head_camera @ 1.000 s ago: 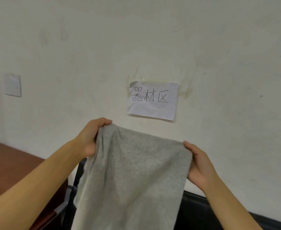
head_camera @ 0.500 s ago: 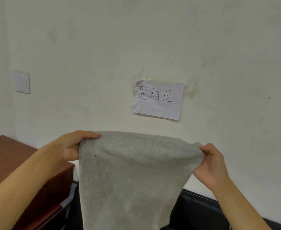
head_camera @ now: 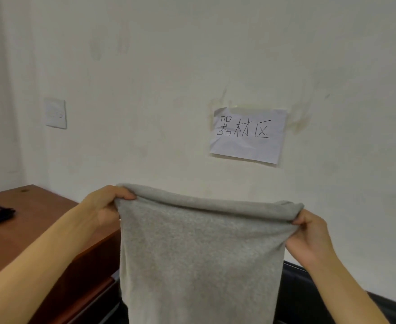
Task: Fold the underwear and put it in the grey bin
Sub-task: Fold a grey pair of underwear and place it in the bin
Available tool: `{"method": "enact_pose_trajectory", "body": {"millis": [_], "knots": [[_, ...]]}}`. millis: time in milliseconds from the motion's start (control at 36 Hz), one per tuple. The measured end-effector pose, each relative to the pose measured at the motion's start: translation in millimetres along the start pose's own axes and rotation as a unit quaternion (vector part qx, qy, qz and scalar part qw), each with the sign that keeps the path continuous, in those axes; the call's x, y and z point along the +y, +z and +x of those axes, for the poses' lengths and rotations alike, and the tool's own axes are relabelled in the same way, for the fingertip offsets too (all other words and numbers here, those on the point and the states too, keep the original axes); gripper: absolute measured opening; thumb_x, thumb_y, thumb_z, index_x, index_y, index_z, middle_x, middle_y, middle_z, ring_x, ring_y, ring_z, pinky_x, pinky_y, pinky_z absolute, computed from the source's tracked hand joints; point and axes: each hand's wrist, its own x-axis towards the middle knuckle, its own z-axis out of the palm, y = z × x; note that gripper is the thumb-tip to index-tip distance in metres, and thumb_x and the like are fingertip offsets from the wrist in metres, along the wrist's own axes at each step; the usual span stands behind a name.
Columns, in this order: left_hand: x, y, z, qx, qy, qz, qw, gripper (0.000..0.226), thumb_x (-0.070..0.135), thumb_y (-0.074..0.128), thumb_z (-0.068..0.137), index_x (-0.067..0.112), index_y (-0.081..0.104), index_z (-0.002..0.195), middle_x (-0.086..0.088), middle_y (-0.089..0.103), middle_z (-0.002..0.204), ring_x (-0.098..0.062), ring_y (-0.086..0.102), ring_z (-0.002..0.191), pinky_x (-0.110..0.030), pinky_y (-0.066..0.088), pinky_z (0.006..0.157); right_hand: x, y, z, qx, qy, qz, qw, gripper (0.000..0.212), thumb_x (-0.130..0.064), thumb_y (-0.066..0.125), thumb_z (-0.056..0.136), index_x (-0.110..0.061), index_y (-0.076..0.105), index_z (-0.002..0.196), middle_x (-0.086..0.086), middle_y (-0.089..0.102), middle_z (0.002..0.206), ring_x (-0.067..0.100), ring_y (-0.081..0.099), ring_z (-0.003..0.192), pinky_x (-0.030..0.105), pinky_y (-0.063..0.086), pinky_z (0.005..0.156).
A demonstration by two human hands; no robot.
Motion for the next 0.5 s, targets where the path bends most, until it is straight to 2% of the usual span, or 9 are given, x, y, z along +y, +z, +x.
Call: {"method": "enact_pose_trajectory", "body": {"millis": [83,139,222,306,361,389,444,472,500], "knots": [[2,-14,4,-0.006,0.001,-0.012,1.000,0.034,-0.012,0.050,0.082,-0.007,0.054,0.115,-0.020,0.059,0.112,-0.031,0.060,0.094,-0.040,0.050,0.073,13,4,0,0.034,0.042,-0.006,0.999,0.020,0.004,0.050,0.065,-0.004,0.057,0.082,0.009,0.056,0.077,0.021,0.054,0.074,0.031,0.050,0.074],[3,-19,6,-0.040,0.016,-0.012,0.999,0.033,-0.009,0.050,0.083,0.000,0.054,0.115,-0.017,0.059,0.108,-0.028,0.060,0.091,-0.039,0.053,0.074,20,6,-1,0.040,0.068,-0.001,0.997,0.031,0.004,0.053,0.060,-0.004,0.057,0.089,0.010,0.053,0.084,0.020,0.053,0.075,0.031,0.050,0.074],[3,-28,11,-0.089,0.043,-0.045,0.994,0.038,0.000,0.058,0.078,0.010,0.051,0.115,-0.010,0.058,0.102,-0.022,0.060,0.088,-0.035,0.056,0.068,26,3,-3,0.070,0.078,-0.027,0.994,0.047,0.008,0.040,0.074,-0.004,0.057,0.116,0.013,0.053,0.107,0.027,0.055,0.095,0.038,0.049,0.083],[5,-42,19,-0.100,0.030,-0.127,0.986,0.038,0.017,0.074,0.072,0.014,0.057,0.106,-0.005,0.060,0.101,-0.019,0.058,0.092,-0.034,0.050,0.082,26,-1,-5,0.070,0.084,-0.029,0.994,0.052,0.007,0.045,0.068,0.004,0.054,0.119,0.020,0.052,0.120,0.032,0.054,0.108,0.040,0.049,0.088],[4,-49,28,-0.079,0.029,-0.139,0.987,0.046,0.028,0.080,0.068,0.014,0.058,0.106,-0.004,0.058,0.105,-0.020,0.053,0.100,-0.036,0.046,0.091,24,-3,-6,0.070,0.077,-0.033,0.994,0.046,0.000,0.056,0.063,0.005,0.056,0.108,0.017,0.055,0.112,0.029,0.056,0.096,0.039,0.054,0.081],[3,-50,31,-0.068,0.041,-0.113,0.990,0.041,0.030,0.077,0.072,0.011,0.060,0.104,-0.005,0.059,0.101,-0.020,0.054,0.098,-0.035,0.048,0.088,23,-4,-8,0.072,0.074,-0.036,0.994,0.039,-0.004,0.060,0.066,0.003,0.059,0.104,0.016,0.058,0.103,0.026,0.057,0.089,0.037,0.055,0.076],[-1,-44,30,-0.078,0.083,-0.051,0.992,0.029,0.025,0.062,0.085,0.000,0.060,0.098,-0.010,0.059,0.089,-0.022,0.056,0.084,-0.028,0.053,0.068,24,-9,-10,0.082,0.077,-0.056,0.992,0.022,-0.011,0.062,0.079,0.000,0.063,0.098,0.011,0.064,0.086,0.021,0.059,0.081,0.032,0.057,0.071],[-5,-42,32,-0.073,0.107,-0.026,0.991,0.025,0.019,0.059,0.087,-0.003,0.060,0.098,-0.012,0.059,0.088,-0.022,0.057,0.081,-0.027,0.053,0.062,25,-13,-11,0.090,0.079,-0.081,0.990,0.020,-0.015,0.064,0.081,-0.001,0.065,0.095,0.010,0.065,0.081,0.020,0.060,0.079,0.031,0.058,0.069],[-8,-41,33,-0.067,0.122,-0.010,0.990,0.019,0.011,0.060,0.085,-0.002,0.060,0.099,-0.011,0.059,0.091,-0.022,0.058,0.082,-0.027,0.052,0.062,25,-16,-13,0.095,0.077,-0.117,0.985,0.022,-0.018,0.066,0.078,-0.002,0.066,0.093,0.010,0.065,0.080,0.019,0.060,0.077,0.030,0.059,0.068]]}}
